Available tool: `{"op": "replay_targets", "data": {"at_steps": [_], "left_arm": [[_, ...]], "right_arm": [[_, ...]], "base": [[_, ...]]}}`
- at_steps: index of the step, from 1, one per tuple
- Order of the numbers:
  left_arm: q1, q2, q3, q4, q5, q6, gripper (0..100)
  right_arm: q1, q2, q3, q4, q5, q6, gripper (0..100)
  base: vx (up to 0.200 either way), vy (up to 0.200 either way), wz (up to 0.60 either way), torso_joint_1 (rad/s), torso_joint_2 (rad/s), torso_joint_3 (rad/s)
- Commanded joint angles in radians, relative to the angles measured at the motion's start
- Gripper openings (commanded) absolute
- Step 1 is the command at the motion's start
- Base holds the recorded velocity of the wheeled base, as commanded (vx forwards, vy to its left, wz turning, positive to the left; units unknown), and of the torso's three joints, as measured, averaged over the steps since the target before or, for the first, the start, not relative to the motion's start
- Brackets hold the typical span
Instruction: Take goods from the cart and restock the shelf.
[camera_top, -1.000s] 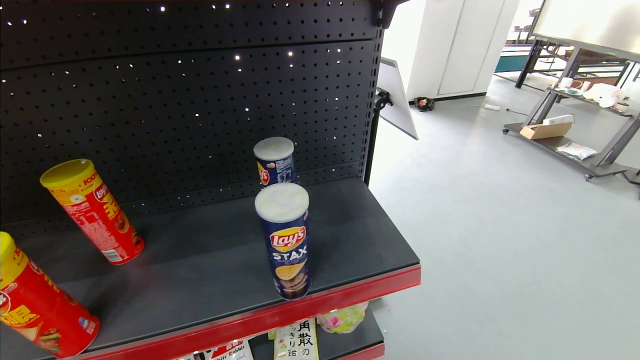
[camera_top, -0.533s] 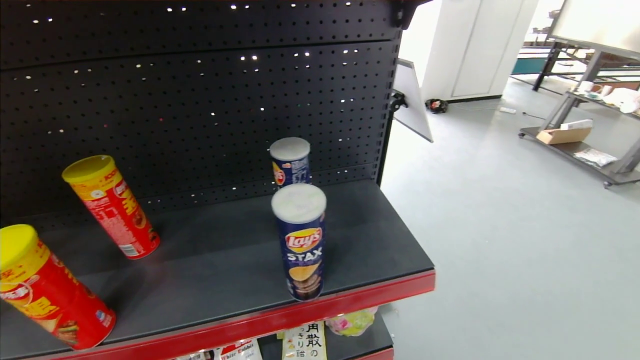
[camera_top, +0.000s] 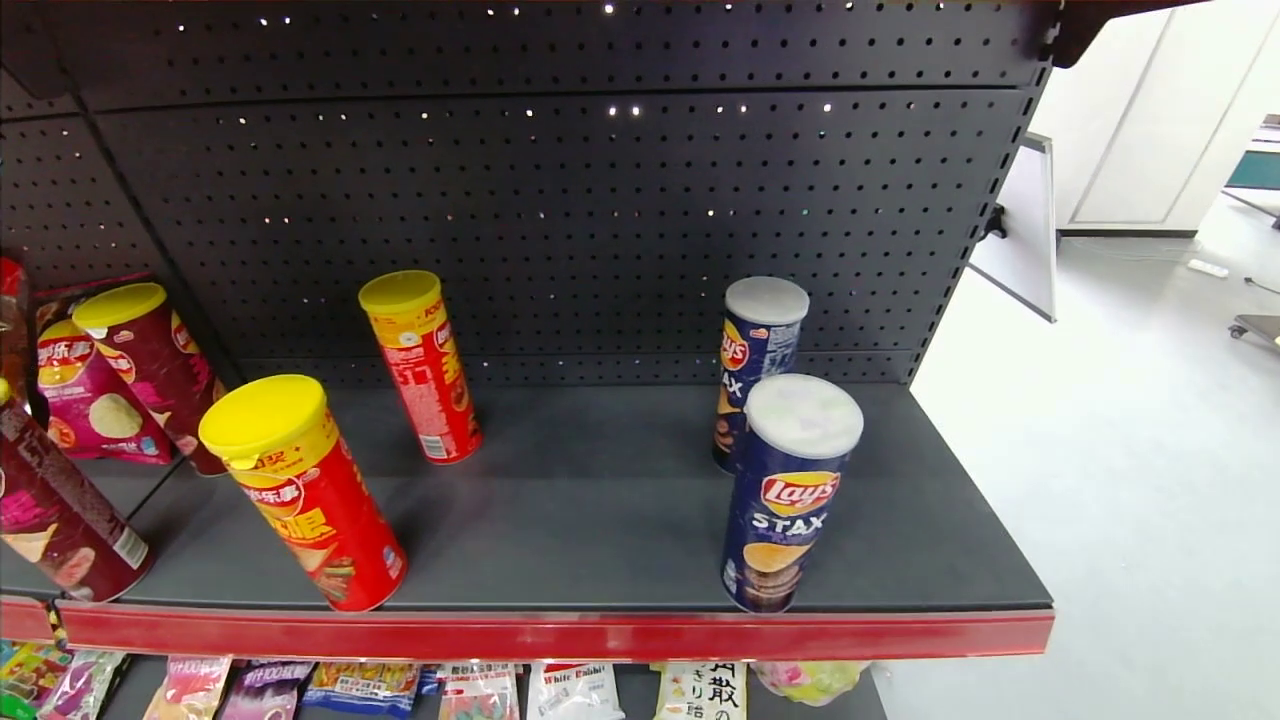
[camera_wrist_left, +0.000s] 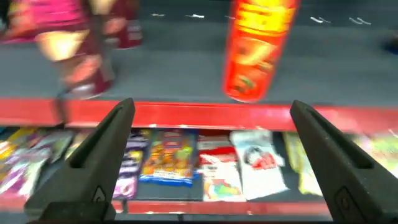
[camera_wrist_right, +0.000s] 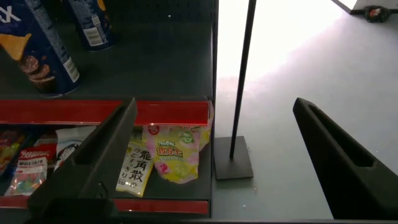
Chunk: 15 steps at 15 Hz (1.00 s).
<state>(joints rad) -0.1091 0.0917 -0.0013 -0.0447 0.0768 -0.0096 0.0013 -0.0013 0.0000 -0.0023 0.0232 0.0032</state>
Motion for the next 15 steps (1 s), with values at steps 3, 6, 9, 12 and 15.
{"op": "replay_targets", "data": {"at_steps": [3,6,9,12,15], "left_arm": [[0.0,0.005,0.0,0.002,0.055,0.005,100],[0.019,0.008,-0.013,0.02,0.193,0.028,100],[0.095,0.029,-0.049,0.103,0.193,0.026,100],[0.055,-0.017,-0.031,0.081,0.047,-0.006,100],[0.059,-0.017,0.001,0.019,-0.123,-0.036,100]], "right_arm": [[0.0,0.001,0.0,-0.001,0.0,0.0,100],[0.0,0.001,0.0,-0.001,0.0,0.0,100],[0.0,0.001,0.0,-0.001,-0.002,0.0,100],[0.0,0.001,0.0,-0.001,-0.002,0.0,100],[0.0,0.001,0.0,-0.001,-0.002,-0.002,100]], "base": [[0.0,0.0,0.0,0.0,0.0,0.0],[0.0,0.0,0.0,0.0,0.0,0.0],[0.0,0.0,0.0,0.0,0.0,0.0],[0.0,0.0,0.0,0.0,0.0,0.0],[0.0,0.0,0.0,0.0,0.0,0.0]]}}
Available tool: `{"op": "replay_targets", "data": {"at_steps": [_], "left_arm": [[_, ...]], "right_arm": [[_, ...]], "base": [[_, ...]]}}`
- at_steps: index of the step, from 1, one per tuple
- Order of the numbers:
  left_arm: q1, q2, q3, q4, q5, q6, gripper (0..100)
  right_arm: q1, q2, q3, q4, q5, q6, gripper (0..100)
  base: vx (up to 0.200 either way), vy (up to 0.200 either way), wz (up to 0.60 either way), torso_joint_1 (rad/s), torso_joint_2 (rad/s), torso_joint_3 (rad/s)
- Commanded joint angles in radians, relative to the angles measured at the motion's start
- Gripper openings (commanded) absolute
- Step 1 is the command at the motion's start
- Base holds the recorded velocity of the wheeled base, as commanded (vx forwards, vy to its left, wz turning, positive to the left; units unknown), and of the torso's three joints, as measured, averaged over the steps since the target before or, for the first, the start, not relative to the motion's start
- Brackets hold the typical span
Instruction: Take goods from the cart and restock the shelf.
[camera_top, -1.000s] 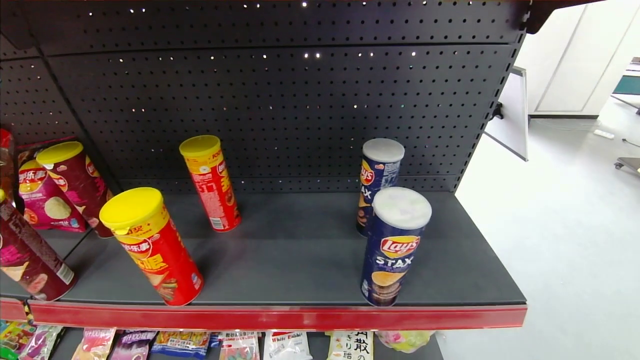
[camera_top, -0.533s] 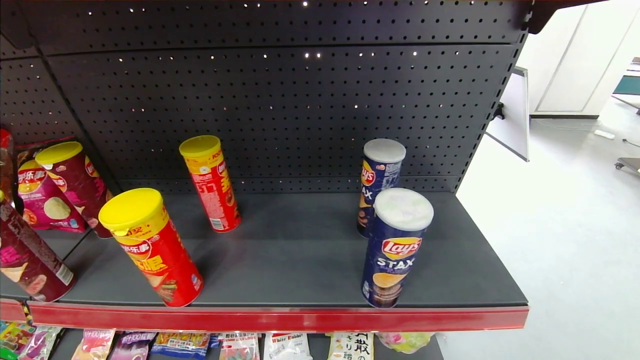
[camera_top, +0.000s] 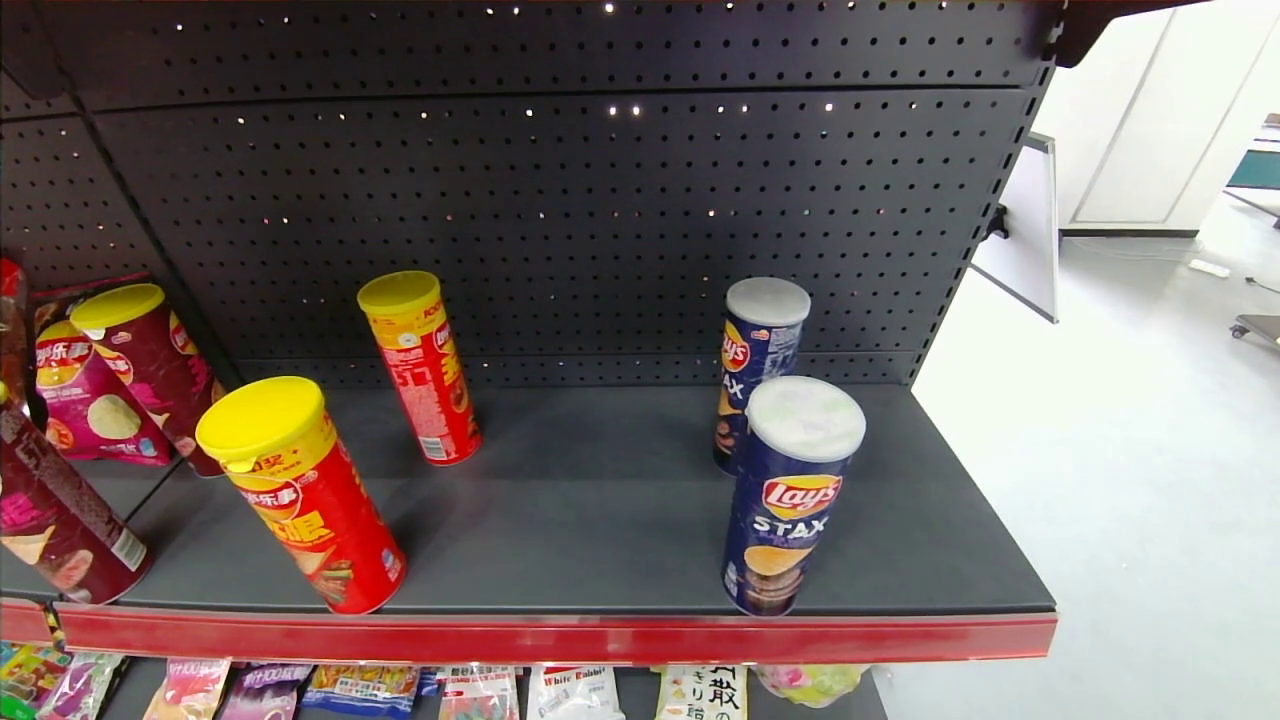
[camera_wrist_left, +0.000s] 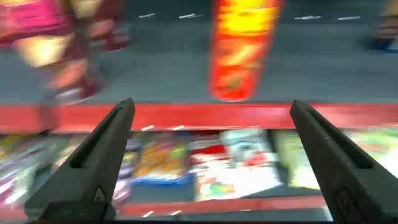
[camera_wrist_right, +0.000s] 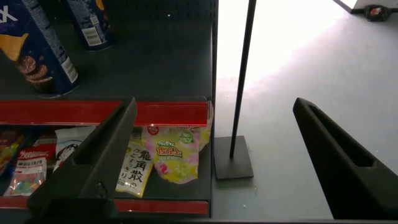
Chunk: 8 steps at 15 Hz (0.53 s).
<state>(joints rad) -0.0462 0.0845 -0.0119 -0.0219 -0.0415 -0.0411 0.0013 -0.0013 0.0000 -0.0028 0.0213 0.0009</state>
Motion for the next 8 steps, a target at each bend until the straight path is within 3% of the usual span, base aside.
{"op": "replay_targets", "data": {"at_steps": [1,2,3,8], "left_arm": [[0.008,-0.02,0.012,0.016,0.002,0.004,100],[0.017,-0.025,0.012,0.02,0.002,0.013,100],[0.037,-0.06,0.012,0.022,-0.001,0.046,100],[0.048,-0.084,0.012,0.022,0.003,0.046,100]], "right_arm": [[0.0,0.001,0.0,0.0,0.0,-0.001,100],[0.0,0.001,0.0,0.0,0.0,0.002,100],[0.0,0.001,0.0,0.0,0.0,-0.001,100],[0.0,0.001,0.0,0.0,0.002,-0.004,100]], "base": [[0.0,0.0,0.0,0.0,0.0,0.0],[0.0,0.0,0.0,0.0,0.0,0.0],[0.0,0.0,0.0,0.0,0.0,0.0],[0.0,0.0,0.0,0.0,0.0,0.0]]}}
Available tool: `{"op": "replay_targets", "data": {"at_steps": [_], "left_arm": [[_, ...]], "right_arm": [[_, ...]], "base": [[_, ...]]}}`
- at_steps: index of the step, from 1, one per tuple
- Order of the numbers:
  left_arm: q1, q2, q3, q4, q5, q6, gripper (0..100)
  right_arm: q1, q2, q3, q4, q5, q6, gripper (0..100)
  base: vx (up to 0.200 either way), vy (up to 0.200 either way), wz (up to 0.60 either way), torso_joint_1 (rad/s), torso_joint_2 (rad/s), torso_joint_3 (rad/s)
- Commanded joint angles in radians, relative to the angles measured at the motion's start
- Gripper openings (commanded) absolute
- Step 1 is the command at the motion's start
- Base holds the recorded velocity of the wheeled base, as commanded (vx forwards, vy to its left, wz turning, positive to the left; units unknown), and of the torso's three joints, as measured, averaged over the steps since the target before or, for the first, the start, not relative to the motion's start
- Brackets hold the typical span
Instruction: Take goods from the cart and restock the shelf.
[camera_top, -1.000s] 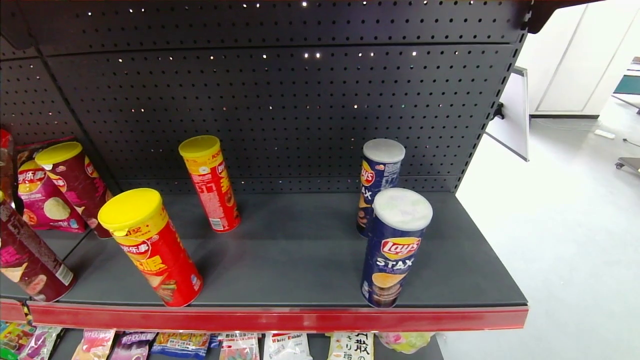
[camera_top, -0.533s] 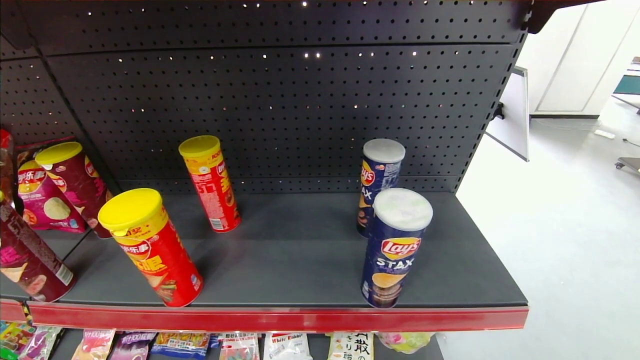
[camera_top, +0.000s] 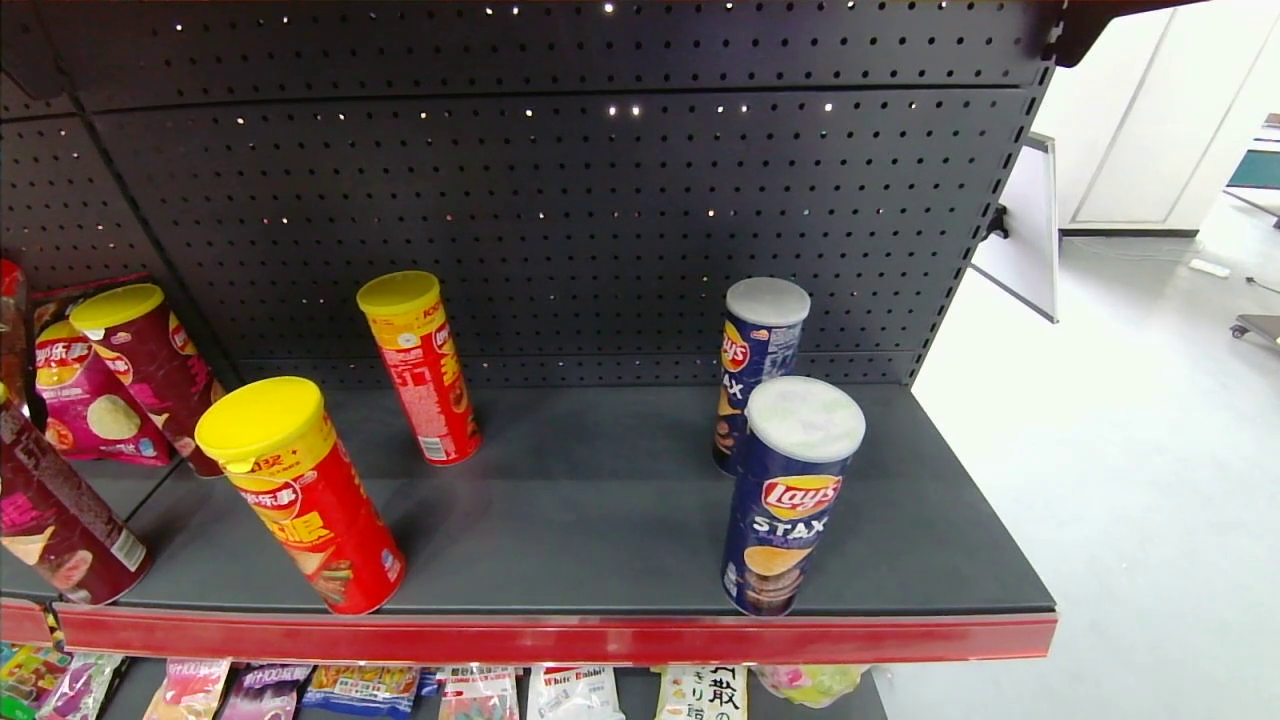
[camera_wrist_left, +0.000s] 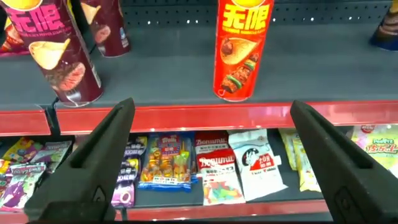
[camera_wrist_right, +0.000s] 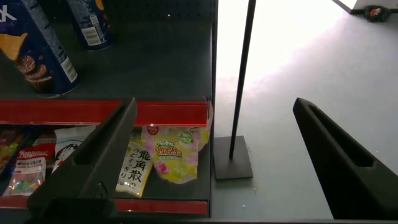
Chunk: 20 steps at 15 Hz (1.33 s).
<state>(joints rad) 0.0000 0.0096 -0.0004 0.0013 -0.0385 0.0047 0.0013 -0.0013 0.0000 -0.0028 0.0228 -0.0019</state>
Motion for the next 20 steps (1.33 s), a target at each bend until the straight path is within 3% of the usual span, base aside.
{"op": "replay_targets", "data": {"at_steps": [1,12,13,15,20], "left_arm": [[0.002,-0.01,0.0,-0.001,0.0,0.0,100],[0.002,-0.01,0.0,-0.001,0.0,0.0,100],[0.002,-0.01,0.0,0.0,0.0,0.0,100],[0.002,-0.01,0.0,-0.001,0.0,0.0,100],[0.002,-0.01,0.0,-0.001,0.0,0.0,100]], "right_arm": [[0.0,0.001,0.0,0.0,0.0,-0.001,100],[0.011,0.038,0.0,-0.005,0.008,-0.009,100],[0.055,0.096,-0.109,-0.034,0.04,0.003,100],[0.218,0.526,-0.479,-0.029,-0.035,0.057,100],[0.261,1.086,-0.511,-0.056,-0.052,0.082,100]], "base": [[0.0,0.0,0.0,0.0,0.0,0.0],[0.0,0.0,0.0,0.0,0.0,0.0],[0.0,0.0,0.0,0.0,0.0,0.0],[0.0,0.0,0.0,0.0,0.0,0.0],[0.0,0.0,0.0,0.0,0.0,0.0]]}}
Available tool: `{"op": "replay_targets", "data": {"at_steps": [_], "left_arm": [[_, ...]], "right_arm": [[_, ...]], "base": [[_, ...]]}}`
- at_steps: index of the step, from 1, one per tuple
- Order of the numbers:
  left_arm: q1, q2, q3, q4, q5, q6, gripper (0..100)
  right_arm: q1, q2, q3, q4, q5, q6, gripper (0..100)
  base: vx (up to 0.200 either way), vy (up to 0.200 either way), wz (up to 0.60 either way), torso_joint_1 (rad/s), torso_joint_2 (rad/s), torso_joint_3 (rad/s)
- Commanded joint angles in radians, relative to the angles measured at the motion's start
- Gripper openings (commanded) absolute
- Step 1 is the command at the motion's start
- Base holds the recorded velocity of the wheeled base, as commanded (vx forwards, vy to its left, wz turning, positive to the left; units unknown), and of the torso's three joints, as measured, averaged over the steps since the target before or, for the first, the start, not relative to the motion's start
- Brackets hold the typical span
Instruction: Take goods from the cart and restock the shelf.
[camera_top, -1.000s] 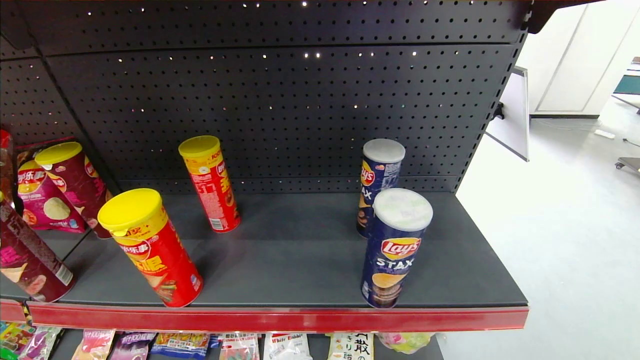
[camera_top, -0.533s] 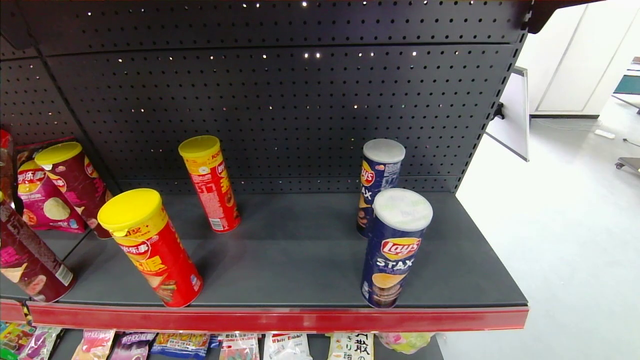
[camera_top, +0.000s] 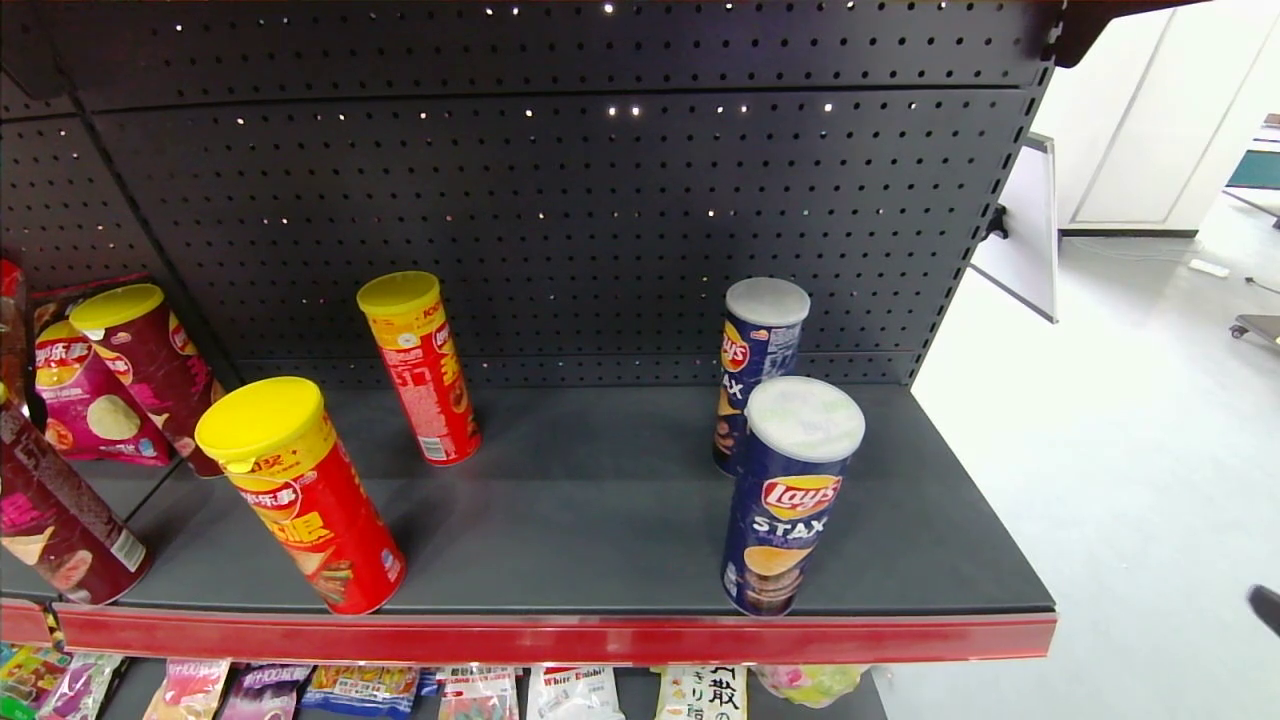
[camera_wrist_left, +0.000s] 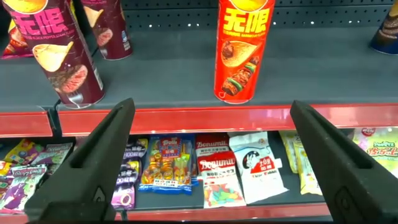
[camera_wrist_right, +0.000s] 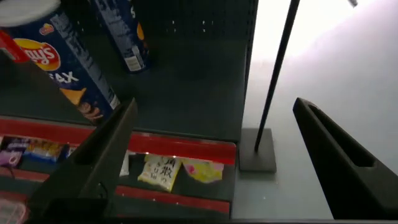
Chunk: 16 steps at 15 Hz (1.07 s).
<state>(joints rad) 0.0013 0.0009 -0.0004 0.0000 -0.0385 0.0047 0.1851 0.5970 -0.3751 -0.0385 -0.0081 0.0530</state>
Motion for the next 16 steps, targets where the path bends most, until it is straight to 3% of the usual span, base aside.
{"op": "replay_targets", "data": {"at_steps": [1,5,11,16], "left_arm": [[0.0,-0.001,0.0,0.0,0.0,0.0,100],[0.0,-0.001,-0.001,0.0,0.0,0.0,100],[0.0,-0.001,0.0,0.0,0.0,0.0,100],[0.0,-0.001,0.0,0.0,0.0,0.0,100]], "right_arm": [[0.083,0.595,-0.148,-0.052,-0.023,0.018,100],[0.2,0.756,-0.122,-0.176,-0.053,-0.024,100],[0.214,0.885,-0.113,-0.293,-0.081,-0.024,100],[0.275,0.934,-0.111,-0.325,-0.089,-0.022,100]], "base": [[0.0,0.0,0.0,0.0,0.0,0.0],[0.0,0.0,0.0,0.0,0.0,0.0],[0.0,0.0,0.0,0.0,0.0,0.0],[0.0,0.0,0.0,0.0,0.0,0.0]]}}
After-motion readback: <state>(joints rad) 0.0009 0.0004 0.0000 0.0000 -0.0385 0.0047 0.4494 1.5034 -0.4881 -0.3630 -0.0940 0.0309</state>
